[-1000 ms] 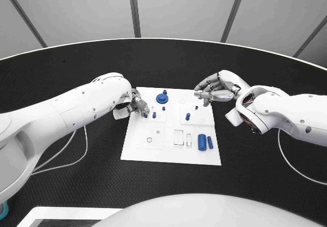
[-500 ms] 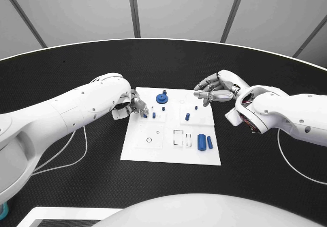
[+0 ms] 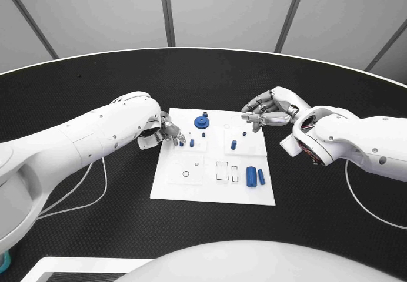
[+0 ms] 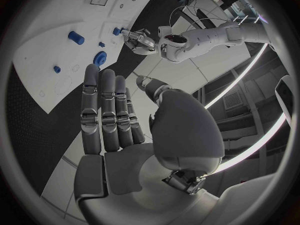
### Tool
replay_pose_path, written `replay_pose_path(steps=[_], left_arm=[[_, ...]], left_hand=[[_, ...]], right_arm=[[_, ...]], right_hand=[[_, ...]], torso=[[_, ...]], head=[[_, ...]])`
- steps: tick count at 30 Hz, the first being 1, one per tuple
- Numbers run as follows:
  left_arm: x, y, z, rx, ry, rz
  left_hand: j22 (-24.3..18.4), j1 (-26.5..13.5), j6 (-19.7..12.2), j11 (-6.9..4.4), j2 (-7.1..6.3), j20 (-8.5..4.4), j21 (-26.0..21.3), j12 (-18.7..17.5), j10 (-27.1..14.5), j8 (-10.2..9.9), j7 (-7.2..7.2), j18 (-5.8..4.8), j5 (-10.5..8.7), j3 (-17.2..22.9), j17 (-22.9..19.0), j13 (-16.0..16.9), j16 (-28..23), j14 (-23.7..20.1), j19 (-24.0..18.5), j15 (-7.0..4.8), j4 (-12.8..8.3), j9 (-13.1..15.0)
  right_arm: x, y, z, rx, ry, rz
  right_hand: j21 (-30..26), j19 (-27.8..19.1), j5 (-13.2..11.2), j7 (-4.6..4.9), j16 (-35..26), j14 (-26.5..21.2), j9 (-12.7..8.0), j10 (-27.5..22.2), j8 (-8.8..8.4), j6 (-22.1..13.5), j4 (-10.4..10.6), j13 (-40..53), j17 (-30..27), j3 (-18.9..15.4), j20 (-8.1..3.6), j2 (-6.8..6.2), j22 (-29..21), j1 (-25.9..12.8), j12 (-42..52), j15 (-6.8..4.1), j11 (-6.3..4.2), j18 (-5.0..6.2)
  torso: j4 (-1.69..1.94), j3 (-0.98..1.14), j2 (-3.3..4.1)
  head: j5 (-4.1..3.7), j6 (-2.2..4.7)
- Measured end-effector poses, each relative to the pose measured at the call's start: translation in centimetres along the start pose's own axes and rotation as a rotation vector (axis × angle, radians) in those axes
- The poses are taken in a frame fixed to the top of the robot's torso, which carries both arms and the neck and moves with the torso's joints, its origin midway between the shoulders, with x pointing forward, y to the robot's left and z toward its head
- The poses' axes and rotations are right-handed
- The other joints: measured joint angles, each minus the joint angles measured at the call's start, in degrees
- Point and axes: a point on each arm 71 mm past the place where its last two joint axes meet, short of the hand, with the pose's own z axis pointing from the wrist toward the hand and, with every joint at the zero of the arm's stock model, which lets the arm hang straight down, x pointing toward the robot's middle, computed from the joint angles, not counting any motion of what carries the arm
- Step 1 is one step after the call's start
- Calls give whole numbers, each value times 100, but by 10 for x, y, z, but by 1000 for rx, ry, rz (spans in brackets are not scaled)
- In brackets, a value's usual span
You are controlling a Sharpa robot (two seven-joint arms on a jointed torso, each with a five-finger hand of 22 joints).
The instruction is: Assemble the parts on the task board
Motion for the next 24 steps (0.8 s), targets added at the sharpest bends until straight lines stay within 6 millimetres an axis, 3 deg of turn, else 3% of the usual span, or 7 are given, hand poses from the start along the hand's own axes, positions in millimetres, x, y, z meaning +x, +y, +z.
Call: replay_pose_path(steps=[13,18,20,24], left_arm=[[-2,4,-1,35,-23,-59],[-4,5,-2,65,-40,-97],[-6,6,-3,88,-59,-128],[-11,9,-6,137,-113,-197]], left_hand=[[5,-225,63,12,-88,0,0,0,-12,-51,21,0,-85,-489,-1,29,0,0,0,0,443,-37],[-15,-225,62,21,-88,0,0,0,-21,-51,21,-1,-85,-533,-1,23,0,0,0,0,487,-42],[-91,-225,62,31,-88,0,-37,-95,-95,-96,21,0,-107,-584,-1,-85,0,0,0,0,538,-51],[-395,-127,-151,122,-185,50,-223,-555,-517,-173,144,-1,-107,-753,-2,-765,0,21,-135,41,628,-63]], right_arm=[[-1,-1,1,1,-3,-2],[-1,-1,1,1,-3,-2],[-1,-1,1,1,-4,-2],[-2,-2,1,2,-5,-3]], right_hand=[[0,0,0,0,0,0,0,0,0,0,0,8,10,0,0,0,-5,0,0,0,0,0],[0,0,0,0,0,0,0,0,0,0,0,7,10,0,0,0,-5,0,0,0,0,0],[0,0,0,0,0,0,0,0,0,0,0,7,9,0,0,0,-4,0,0,0,0,0],[0,0,0,2,0,0,0,0,0,-2,0,8,10,0,0,0,-4,0,0,0,0,0]], torso=[[1,-4,-5],[-4,-5,-3],[-5,-4,-3],[1,-2,-3]], head=[[19,3],[30,14],[31,19],[26,30]])
